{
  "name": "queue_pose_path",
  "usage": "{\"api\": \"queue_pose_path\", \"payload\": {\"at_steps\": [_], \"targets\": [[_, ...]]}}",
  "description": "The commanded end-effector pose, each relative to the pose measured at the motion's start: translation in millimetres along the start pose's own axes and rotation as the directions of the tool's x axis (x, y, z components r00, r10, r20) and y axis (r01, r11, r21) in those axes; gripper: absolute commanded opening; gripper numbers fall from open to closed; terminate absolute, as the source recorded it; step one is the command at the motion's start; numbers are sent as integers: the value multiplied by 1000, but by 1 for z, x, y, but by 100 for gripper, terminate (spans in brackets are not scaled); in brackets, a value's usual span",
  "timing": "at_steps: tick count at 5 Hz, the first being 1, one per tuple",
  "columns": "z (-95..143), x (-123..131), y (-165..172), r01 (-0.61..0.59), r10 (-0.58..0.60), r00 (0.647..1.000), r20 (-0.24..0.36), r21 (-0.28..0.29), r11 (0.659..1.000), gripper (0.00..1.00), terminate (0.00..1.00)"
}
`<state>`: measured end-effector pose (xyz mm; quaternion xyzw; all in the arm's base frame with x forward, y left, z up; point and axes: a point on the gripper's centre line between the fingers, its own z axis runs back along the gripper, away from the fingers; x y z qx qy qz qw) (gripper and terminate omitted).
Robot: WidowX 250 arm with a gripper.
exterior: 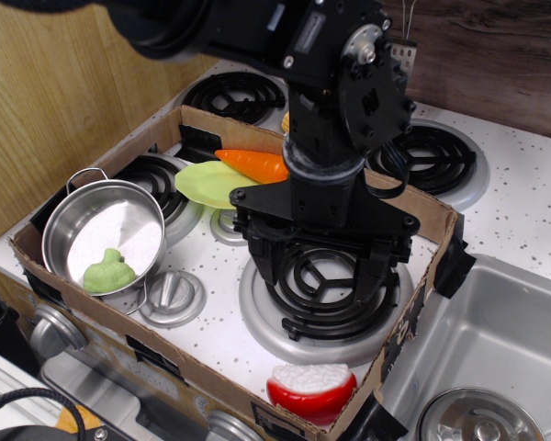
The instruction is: Take carrot off plate
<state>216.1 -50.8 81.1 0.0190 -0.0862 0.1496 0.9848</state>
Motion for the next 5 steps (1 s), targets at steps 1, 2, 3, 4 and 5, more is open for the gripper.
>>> {"api": "queue_pose_path", "payload": {"at_steps": [1,2,3,4,5], "targets": [[0,0,0,0,0,1000,0,0,1000,100,0],[-2,18,7,-75,75,997,-13,-60,995,100,0],[-9,38,14,-230,232,973,10,-75,970,100,0],[-16,54,20,-362,361,932,-18,-83,929,100,0],[-30,73,33,-581,583,812,-3,-87,809,100,0]]}}
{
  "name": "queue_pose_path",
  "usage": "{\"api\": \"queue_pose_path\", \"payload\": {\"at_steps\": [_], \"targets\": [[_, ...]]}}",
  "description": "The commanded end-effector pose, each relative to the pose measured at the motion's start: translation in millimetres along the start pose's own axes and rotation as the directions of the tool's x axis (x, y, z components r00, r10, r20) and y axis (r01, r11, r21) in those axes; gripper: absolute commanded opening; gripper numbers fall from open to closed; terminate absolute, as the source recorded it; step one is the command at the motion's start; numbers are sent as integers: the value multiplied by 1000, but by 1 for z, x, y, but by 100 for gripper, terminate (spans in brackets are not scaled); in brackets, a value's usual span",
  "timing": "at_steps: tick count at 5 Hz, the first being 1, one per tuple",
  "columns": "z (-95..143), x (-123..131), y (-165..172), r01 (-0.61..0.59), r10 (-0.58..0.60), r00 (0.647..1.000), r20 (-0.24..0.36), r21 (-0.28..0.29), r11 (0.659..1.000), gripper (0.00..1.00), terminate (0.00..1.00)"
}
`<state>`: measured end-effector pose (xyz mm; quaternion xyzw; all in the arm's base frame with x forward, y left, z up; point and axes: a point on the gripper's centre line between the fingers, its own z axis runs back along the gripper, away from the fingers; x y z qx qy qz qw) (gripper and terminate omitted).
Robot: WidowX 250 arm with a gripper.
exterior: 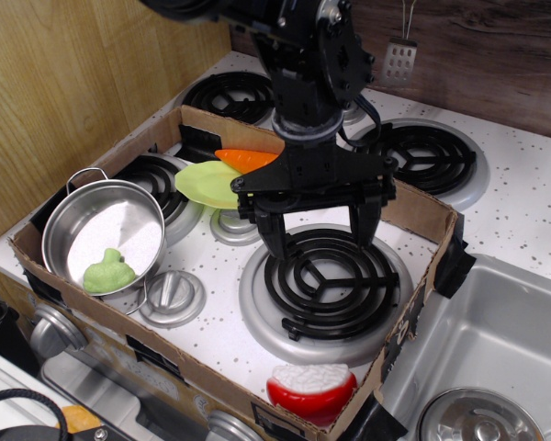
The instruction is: Take carrot off plate
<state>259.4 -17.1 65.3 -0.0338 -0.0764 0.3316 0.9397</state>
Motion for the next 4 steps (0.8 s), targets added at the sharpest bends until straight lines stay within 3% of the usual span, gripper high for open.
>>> {"api": "queue_pose_path", "payload": {"at_steps": [1,2,4], "targets": [[-11,55,2,-325,327,944,38,-39,945,100,0],[-17,71,5,-332,338,936,103,-70,941,100,0],[-17,82,9,-404,415,902,119,-107,908,100,0]]}}
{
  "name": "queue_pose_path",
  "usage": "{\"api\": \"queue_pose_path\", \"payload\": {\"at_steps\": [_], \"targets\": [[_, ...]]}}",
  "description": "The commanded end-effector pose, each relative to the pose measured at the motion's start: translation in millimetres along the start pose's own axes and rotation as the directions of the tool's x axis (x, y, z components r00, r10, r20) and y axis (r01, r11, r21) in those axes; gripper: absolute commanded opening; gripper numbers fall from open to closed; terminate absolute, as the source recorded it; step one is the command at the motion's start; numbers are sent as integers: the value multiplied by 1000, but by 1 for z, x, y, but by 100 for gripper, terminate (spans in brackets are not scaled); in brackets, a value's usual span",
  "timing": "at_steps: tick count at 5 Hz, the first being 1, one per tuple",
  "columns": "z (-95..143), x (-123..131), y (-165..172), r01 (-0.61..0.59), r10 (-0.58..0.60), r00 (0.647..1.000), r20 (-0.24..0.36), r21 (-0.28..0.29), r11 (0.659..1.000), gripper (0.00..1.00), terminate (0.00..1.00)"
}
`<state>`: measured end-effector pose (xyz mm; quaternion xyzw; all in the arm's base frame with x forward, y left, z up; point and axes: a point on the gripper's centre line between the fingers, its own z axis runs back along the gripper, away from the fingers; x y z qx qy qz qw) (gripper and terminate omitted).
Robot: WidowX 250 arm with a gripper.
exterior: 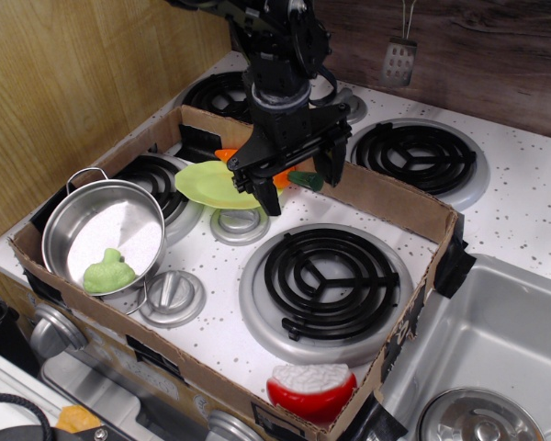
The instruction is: Take carrot off plate
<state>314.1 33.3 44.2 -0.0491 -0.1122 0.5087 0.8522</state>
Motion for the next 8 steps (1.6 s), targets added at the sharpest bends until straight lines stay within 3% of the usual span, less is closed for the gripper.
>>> {"api": "queue_pose_path", "payload": {"at_steps": [1,2,4,7,8], "targets": [[10,18,-6,-55,58,998,35,-85,995,100,0],[-2,20,-7,-61,62,998,11,-115,991,100,0],[-23,18,-7,-68,61,995,-73,-89,994,100,0],[-28,11,-15,-94,89,994,-56,-99,991,100,0],[-33,7,-21,-122,119,992,-42,-65,990,100,0]]}}
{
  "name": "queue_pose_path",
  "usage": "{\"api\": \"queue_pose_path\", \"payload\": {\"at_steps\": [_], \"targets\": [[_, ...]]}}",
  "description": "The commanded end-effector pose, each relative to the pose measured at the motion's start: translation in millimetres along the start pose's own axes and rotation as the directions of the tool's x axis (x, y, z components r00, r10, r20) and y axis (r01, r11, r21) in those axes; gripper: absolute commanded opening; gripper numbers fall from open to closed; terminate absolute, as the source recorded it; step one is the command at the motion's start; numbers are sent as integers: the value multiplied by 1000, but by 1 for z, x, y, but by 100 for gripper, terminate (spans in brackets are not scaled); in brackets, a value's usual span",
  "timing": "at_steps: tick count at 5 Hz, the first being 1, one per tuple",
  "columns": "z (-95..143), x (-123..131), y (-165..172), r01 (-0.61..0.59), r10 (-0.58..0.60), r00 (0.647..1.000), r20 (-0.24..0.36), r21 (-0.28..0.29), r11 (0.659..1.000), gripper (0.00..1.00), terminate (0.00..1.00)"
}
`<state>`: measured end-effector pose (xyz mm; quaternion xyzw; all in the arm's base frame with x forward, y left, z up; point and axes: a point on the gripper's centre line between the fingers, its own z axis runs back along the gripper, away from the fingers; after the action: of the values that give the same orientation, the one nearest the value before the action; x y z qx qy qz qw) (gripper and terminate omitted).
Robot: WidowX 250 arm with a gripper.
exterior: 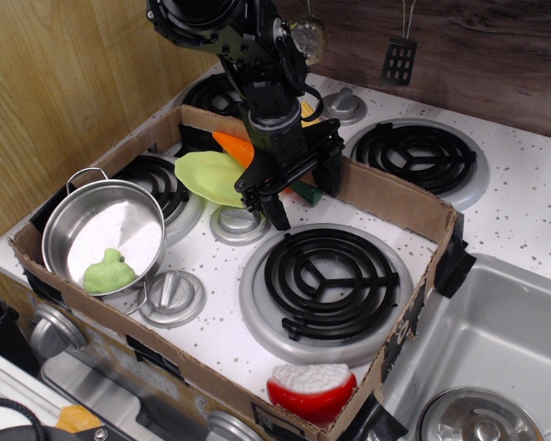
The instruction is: Take carrot off plate
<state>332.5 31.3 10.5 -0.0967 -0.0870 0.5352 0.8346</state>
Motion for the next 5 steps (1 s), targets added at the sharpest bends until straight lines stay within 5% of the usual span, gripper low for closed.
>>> {"api": "queue_pose_path", "payload": {"at_steps": [1,2,5], "targets": [[1,2,-8,-52,50,998,32,56,997,100,0],[4,-1,-4,-60,57,998,32,132,989,0,0],[45,-10,-11,7,-26,975,221,86,996,0,0]]}}
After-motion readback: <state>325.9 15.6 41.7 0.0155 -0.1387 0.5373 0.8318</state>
